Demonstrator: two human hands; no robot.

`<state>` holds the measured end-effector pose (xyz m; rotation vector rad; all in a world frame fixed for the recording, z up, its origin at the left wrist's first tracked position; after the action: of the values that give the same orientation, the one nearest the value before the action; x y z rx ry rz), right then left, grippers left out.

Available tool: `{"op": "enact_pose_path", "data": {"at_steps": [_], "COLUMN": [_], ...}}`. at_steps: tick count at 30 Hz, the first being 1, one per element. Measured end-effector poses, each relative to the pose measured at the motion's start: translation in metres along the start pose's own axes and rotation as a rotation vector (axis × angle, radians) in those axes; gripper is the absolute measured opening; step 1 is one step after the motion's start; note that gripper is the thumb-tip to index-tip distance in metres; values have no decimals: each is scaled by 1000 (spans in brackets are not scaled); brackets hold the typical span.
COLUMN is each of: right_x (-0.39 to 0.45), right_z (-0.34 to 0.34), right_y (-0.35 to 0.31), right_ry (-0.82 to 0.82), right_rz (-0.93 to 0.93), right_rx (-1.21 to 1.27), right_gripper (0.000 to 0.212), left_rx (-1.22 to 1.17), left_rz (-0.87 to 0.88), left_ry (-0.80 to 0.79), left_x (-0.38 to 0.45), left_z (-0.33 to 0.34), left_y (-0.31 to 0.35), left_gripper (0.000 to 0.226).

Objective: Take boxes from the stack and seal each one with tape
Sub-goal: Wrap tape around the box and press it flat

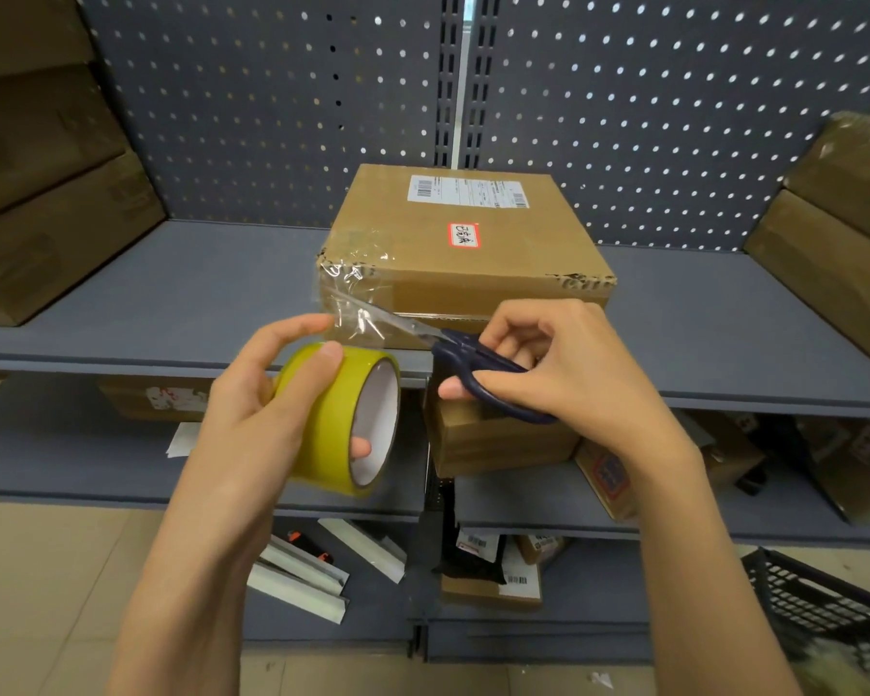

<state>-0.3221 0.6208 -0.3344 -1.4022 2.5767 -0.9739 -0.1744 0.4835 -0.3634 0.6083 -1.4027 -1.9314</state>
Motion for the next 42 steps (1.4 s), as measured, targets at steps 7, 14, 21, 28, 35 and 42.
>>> {"op": "enact_pose_path", "data": {"at_steps": [7,14,21,28,35,42], "right_x": [-8,-27,-33,-18,-12,-12], "right_z": [-41,-59,-48,-39,-32,-34], "right_y": [22,88,126,132,133,128], "right_ry": [486,600,486,416,374,416], "right_rz": [207,574,762,753,710,629], "right_rx": [177,-119,-374,-482,-583,-617], "right_gripper": [35,29,29,24,26,23], "left_rx": [7,2,18,32,40,38], "left_rz": [-25,-65,-80,-94,-93,-2], "left_ry": [-48,-99,-135,-147,-180,-220], "left_x": [2,-1,-2,0,-2,2], "left_z": [18,34,47,57,65,75], "left_y": [-3,-8,-10,-9,-6,15], "left_gripper": [18,23,23,28,31,28]}}
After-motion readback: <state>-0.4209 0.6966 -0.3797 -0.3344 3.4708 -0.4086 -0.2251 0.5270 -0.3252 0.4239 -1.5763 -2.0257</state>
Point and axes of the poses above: each hand's wrist, its own x-axis towards the middle knuckle, its own z-axis out of the palm, y = z × x, the point moved 5 cm from there along x, towards the middle knuckle, and after that the axes turned 15 degrees about -x, right-handed, at the moved point
